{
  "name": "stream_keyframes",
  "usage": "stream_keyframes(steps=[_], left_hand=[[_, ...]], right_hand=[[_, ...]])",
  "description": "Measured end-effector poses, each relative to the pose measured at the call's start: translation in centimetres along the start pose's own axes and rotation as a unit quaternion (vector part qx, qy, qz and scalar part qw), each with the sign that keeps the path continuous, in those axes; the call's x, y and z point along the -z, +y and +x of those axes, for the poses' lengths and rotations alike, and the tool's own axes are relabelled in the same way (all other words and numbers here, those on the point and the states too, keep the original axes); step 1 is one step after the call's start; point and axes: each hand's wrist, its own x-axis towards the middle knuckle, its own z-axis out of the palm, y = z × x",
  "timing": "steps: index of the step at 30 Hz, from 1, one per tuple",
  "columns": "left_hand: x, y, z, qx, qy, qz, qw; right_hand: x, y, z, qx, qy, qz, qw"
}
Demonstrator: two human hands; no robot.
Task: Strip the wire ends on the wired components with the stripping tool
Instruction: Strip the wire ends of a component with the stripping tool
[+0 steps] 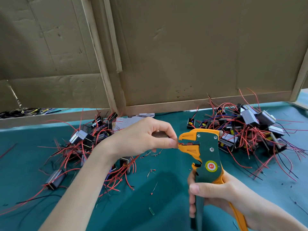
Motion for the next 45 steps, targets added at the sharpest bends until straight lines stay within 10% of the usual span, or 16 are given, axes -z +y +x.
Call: stream_keyframes(steps=[24, 40, 45], left_hand=[[0.3, 0.0, -0.4, 0.004, -0.027, -0.021, 0.999], [-0.9, -0.9, 5.7, 0.047, 0.189, 0.143, 0.970], [-0.3, 1.8, 7.3, 0.043, 0.112, 0.143, 0.982]], right_hand=[[-0.8, 0.8, -0.1, -0.006, 0.055, 0.001, 0.998], [-0.6, 1.3, 1.4, -0.031, 0.065, 0.274, 0.959], [0.7, 0.5, 1.1, 0.041, 0.094, 0.289, 0.952]])
